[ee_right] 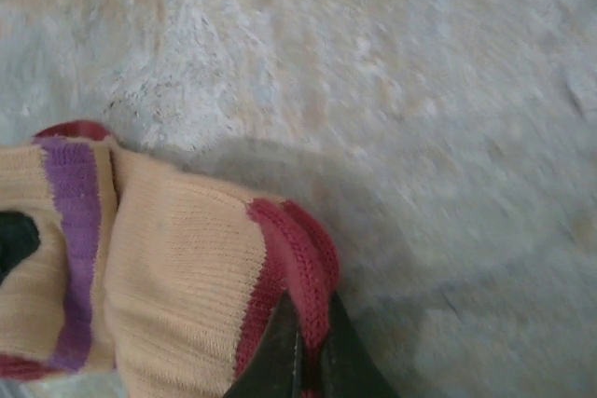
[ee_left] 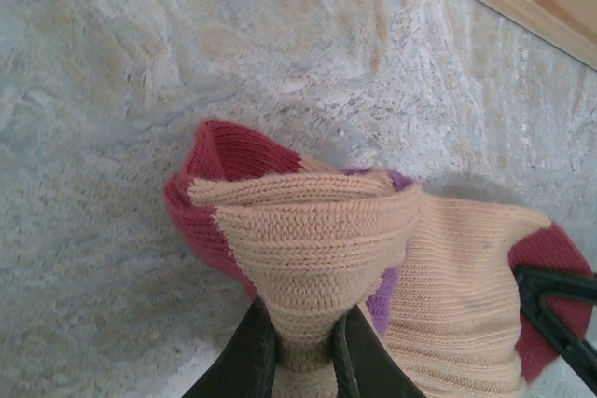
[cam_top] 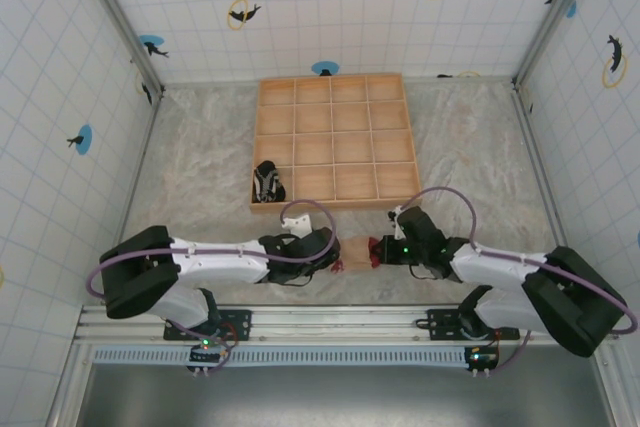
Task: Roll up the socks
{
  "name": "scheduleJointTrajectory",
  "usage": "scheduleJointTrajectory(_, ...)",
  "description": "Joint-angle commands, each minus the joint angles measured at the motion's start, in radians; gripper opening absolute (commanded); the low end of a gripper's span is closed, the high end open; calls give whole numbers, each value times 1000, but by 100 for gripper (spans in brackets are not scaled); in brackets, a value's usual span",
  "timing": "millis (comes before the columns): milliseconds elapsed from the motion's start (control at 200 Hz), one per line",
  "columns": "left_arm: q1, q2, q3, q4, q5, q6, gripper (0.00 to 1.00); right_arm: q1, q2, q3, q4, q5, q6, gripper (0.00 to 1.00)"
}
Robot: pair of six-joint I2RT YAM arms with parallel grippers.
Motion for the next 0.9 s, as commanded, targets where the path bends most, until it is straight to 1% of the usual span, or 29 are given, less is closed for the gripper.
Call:
scheduleJointTrajectory(0, -31, 45, 25, -101, -1, -107, 0, -1, 87, 109, -48, 27, -103, 0)
scheduleJointTrajectory(120, -81, 61, 56, -128, -41, -159, 0, -1, 179, 227, -71, 55, -204, 0)
scheduleJointTrajectory(130, -84, 61, 58, -130, -44, -164, 0, 0, 187, 237, -96, 57, -213, 0)
scheduleJointTrajectory(290, -136, 48, 49, -180, -107, -275, 0, -3, 317, 380, -158, 91, -327, 0)
scheduleJointTrajectory(455, -228, 24, 56, -222, -262, -402, 0, 4, 413, 476, -163, 101, -330, 0)
scheduleJointTrajectory(561, -242, 41, 64, -238, -278, -443, 0, 18, 446, 512, -151, 76, -335, 0)
scheduleJointTrajectory(641, -245, 54, 76, -243, -280, -440, 0, 36, 444, 508, -116, 38, -346, 0)
scheduleJointTrajectory(686, -245, 60, 83, -255, -280, -441, 0, 43, 437, 496, -95, 26, -349, 9)
scheduleJointTrajectory(726, -245, 60, 87, -264, -286, -447, 0, 43, 426, 478, -87, -1, -349, 13)
scheduleJointTrajectory(791, -245, 52, 81, -267, -293, -454, 0, 39, 391, 437, -24, -22, -348, 23)
scheduleJointTrajectory(821, -245, 49, 80, -268, -294, -454, 0, 39, 365, 415, -6, -27, -351, 31)
scheduleJointTrajectory(876, -245, 46, 81, -277, -296, -458, 0, 40, 305, 369, 28, -30, -357, 51)
scheduleJointTrajectory(896, -245, 46, 81, -280, -295, -457, 0, 39, 281, 353, 36, -32, -360, 56)
